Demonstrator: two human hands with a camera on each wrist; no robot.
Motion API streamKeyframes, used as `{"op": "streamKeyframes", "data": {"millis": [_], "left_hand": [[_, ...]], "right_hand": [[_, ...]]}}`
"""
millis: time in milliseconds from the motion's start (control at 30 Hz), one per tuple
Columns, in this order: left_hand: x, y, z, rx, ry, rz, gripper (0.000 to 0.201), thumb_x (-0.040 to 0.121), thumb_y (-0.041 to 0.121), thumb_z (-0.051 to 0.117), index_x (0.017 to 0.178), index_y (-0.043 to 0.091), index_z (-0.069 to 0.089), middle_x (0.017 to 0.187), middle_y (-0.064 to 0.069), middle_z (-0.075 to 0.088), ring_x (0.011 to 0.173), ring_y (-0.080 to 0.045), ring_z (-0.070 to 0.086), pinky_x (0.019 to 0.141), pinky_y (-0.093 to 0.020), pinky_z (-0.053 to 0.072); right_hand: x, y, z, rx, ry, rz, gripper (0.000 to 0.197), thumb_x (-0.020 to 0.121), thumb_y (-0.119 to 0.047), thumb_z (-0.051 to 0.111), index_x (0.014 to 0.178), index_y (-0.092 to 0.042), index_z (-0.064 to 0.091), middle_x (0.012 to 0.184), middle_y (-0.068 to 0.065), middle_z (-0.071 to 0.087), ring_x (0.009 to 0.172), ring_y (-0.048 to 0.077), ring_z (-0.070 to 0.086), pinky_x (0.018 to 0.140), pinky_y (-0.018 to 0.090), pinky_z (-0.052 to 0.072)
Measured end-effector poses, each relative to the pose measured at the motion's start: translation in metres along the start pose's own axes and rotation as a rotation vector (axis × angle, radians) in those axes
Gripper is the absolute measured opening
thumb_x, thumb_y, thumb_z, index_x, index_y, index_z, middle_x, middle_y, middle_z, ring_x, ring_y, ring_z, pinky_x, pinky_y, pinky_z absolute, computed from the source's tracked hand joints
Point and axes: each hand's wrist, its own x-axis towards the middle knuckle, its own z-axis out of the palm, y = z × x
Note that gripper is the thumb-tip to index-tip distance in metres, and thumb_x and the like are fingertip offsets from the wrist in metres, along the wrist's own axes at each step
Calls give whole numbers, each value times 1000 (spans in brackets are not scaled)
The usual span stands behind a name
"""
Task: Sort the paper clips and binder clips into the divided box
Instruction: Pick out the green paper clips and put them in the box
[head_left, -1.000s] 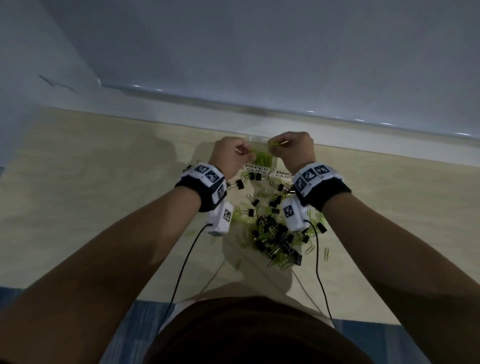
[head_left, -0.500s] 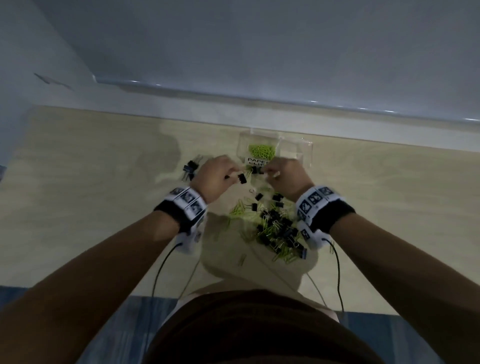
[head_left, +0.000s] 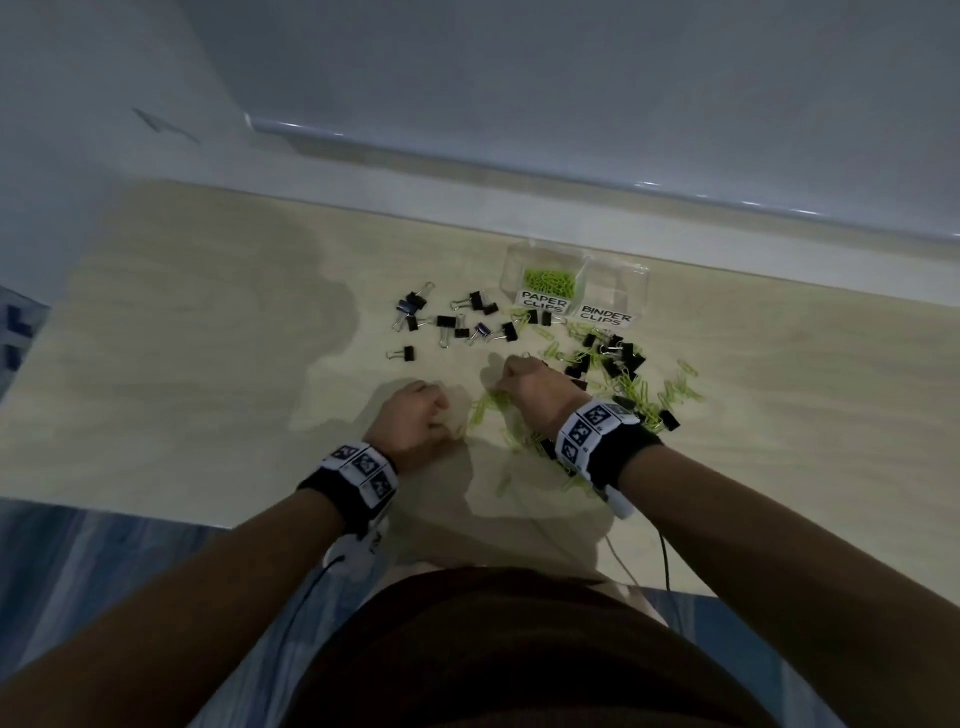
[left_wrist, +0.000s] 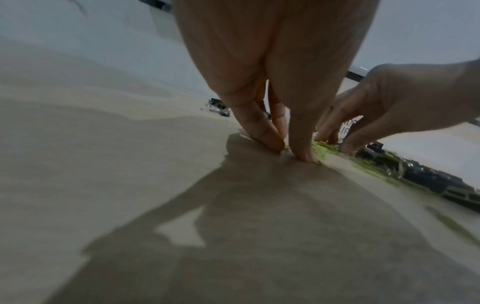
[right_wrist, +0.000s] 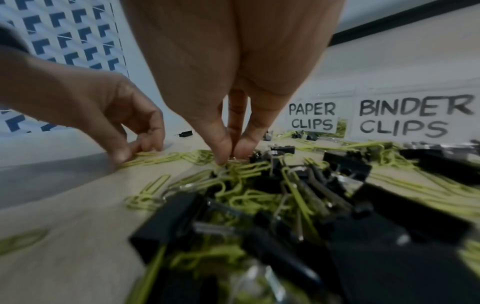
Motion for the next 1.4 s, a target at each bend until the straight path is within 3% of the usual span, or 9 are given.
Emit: {"op": "streamKeyframes", "data": {"millis": [133, 233, 367, 600, 867, 1000, 1133, 1300, 1400], "left_hand": [[14, 21, 11, -51, 40, 37, 25, 81, 11, 66, 105, 4, 62, 102, -15, 61, 93, -27, 61, 83, -28, 47], [18, 34, 18, -31, -17, 86, 49, 79, 19, 70, 123, 5, 53, 113, -13, 51, 102, -25, 54, 91, -30, 45], [24, 46, 28, 106, -73, 138, 74, 67, 30, 80, 128, 5, 46, 116, -11, 41, 107, -26, 45, 95, -38, 43], [37, 61, 28, 110, -37, 109, 29, 76, 17, 71, 101, 6, 61, 104, -13, 53, 94, -31, 55, 78, -33, 41], [43, 67, 20, 215, -106, 163, 2, 84, 9, 62, 86, 8, 61, 108, -14, 53, 94, -30, 55, 78, -32, 40], [45, 65, 18, 262, -145, 192, 9, 86, 10, 59, 81, 13, 52, 106, -12, 53, 94, -28, 55, 72, -28, 36], [47, 61, 14, 231, -198, 188, 10, 86, 13, 60, 91, 5, 58, 104, -14, 56, 95, -29, 54, 79, -33, 40], [52, 59, 11, 167, -241, 182, 11, 84, 12, 60, 93, 7, 57, 99, -13, 57, 87, -24, 52, 76, -29, 38], [58, 56, 5, 126, -266, 216, 9, 83, 9, 60, 91, 5, 59, 95, -14, 61, 83, -23, 56, 73, -27, 39]], "right_hand": [[-13, 5, 3, 101, 23, 9, 36, 82, 3, 52, 114, -7, 64, 106, 12, 54, 95, 30, 57, 80, 33, 50], [-20, 11, 1, 160, 51, 42, 36, 79, -4, 60, 114, -10, 63, 107, 9, 52, 93, 28, 57, 81, 37, 52], [-23, 8, -2, 98, -31, 78, 64, 71, -24, 76, 128, -17, 48, 110, 6, 46, 96, 22, 50, 80, 31, 47], [-17, 2, -11, 94, -86, 149, 40, 80, -19, 66, 118, -14, 54, 108, 10, 51, 96, 27, 55, 77, 33, 45], [-8, 6, -16, 84, -100, 144, 28, 77, -17, 70, 100, -6, 58, 105, 9, 56, 91, 26, 57, 74, 33, 46], [-10, 11, -18, 58, -72, 55, 12, 81, -10, 62, 93, -7, 61, 102, 9, 56, 90, 26, 56, 73, 33, 45], [-5, 17, -15, 43, -102, 43, 10, 82, -10, 60, 91, -8, 62, 98, 10, 61, 88, 27, 58, 71, 32, 46], [-3, 29, -14, 402, 84, 191, 7, 77, -4, 67, 79, -11, 67, 88, 4, 68, 83, 19, 63, 80, 35, 54], [-8, 37, -21, 767, 219, 364, 9, 74, -7, 75, 72, -11, 68, 76, -2, 68, 70, 10, 62, 67, 24, 53]]}}
